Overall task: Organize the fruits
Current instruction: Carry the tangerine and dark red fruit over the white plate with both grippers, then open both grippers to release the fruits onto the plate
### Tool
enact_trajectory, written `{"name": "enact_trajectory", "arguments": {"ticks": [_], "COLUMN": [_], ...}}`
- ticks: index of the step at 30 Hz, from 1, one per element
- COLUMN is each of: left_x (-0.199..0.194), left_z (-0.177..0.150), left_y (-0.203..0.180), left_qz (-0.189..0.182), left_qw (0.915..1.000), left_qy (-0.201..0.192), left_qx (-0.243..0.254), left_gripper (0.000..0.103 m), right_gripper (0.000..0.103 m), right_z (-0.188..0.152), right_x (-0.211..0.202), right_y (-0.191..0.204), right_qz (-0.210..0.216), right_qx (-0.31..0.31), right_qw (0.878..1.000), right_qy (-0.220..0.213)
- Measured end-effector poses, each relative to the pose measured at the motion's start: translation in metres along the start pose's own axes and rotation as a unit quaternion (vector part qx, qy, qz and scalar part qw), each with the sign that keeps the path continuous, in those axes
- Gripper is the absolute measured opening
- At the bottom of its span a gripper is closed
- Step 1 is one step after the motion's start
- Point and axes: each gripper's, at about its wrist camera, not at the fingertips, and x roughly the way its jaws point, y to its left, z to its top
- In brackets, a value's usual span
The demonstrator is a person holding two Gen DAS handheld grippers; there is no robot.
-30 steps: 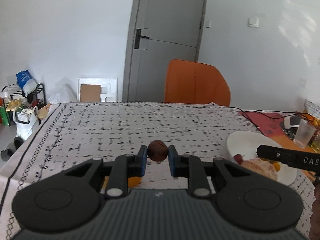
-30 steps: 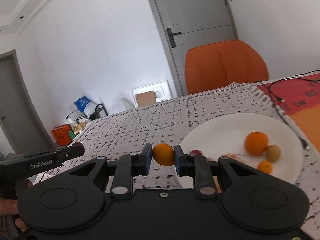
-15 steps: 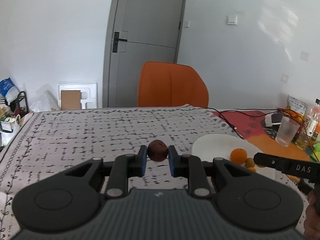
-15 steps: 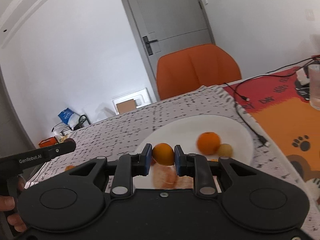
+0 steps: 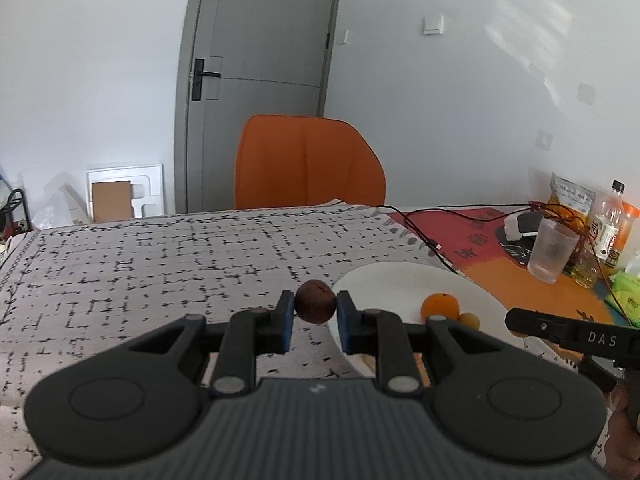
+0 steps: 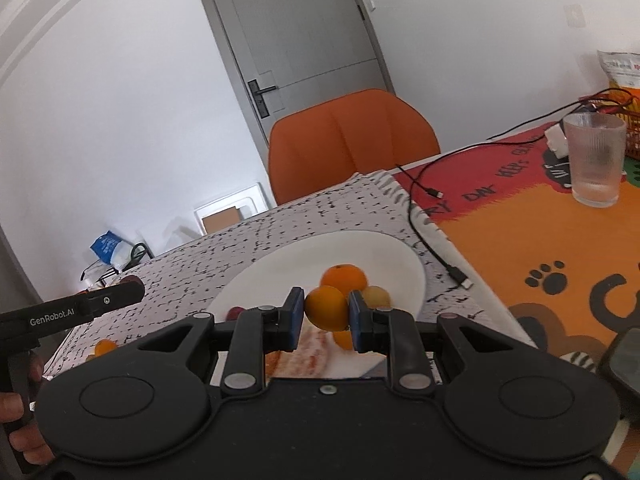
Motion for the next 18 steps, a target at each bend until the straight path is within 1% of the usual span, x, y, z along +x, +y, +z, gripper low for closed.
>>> {"name": "enact_trajectory", "arguments": {"ticks": [11, 12, 14, 15, 18], "left_x": [0.026, 0.029, 0.034, 0.037, 0.044], "left_z": [0.003, 0.003, 0.002, 0.002, 0.003], "left_y": [-0.022, -0.024, -0.027, -0.029, -0.034], "left_qz": [-0.021, -0.023, -0.026, -0.028, -0.033], "left_qw": [0.9995, 0.9994, 0.9992, 0.9991, 0.9987], "left_qy": [0.013, 0.014, 0.017, 0.019, 0.023], "left_qx": [0.02, 0.021, 0.023, 0.025, 0.031], "left_gripper": [0.021, 0.021, 0.021, 0.021, 0.021], "right_gripper": [0.022, 0.023, 0.029, 0.031, 0.031], "right_z": [-0.002, -0.002, -0.002, -0.003, -0.003], "right_x": [0.003, 0.003, 0.003, 0.002, 0.001], "right_y": [-0.015, -0.015, -0.017, -0.017, -0.024], "right_qz": [-0.013, -0.014, -0.014, -0.018, -0.016], "right_qx": [0.01, 0.01, 0.011, 0.01, 0.019], "right_qw": [1.0, 1.0, 1.0, 1.0, 1.0], "right_qy": [0.003, 0.004, 0.002, -0.002, -0.002]}}
